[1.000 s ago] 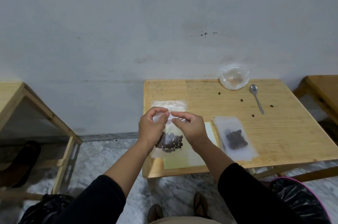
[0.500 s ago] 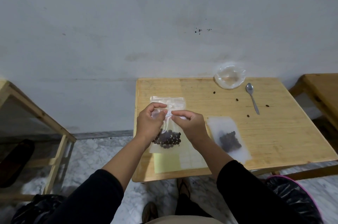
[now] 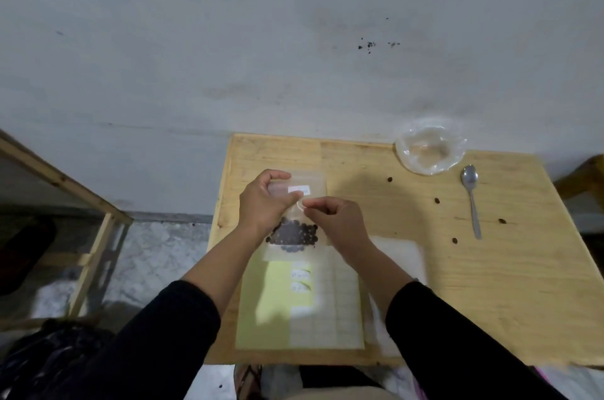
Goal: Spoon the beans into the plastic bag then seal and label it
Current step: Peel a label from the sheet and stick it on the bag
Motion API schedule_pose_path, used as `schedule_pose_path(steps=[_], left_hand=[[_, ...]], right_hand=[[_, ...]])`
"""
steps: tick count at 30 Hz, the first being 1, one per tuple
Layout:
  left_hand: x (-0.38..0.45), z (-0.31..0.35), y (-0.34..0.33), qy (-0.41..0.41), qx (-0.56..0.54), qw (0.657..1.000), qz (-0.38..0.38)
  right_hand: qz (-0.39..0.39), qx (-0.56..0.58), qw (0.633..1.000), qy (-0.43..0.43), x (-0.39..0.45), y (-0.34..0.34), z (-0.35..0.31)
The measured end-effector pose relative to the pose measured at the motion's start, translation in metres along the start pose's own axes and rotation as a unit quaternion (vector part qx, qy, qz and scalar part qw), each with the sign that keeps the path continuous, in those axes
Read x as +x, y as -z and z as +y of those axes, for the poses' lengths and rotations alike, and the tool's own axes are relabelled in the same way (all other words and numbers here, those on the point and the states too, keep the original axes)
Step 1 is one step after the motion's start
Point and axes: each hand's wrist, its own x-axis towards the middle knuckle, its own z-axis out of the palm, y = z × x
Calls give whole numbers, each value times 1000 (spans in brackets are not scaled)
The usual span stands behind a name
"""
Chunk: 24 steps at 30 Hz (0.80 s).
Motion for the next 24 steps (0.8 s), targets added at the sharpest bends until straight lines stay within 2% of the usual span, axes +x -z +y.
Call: schedule_pose_path(steps=[8,12,14,18,24], left_hand=[[39,-24,-21,18,47,996,74],[46,-37,-24,13,135,989,62],[46,-42,-25,6,182,982,46],[42,-41,-30,-41,282,959,1],[29,-36,-29,-55,355,930,-81]], right_hand=[[28,-29,998,-45,76,0,20],[17,-131,991,-23,95,-4,24],[-1,-230,973,-2,98,-6,28],[-2,-321,946,42,89,-9,36],[-49,-506,855,105,65,-7,44]])
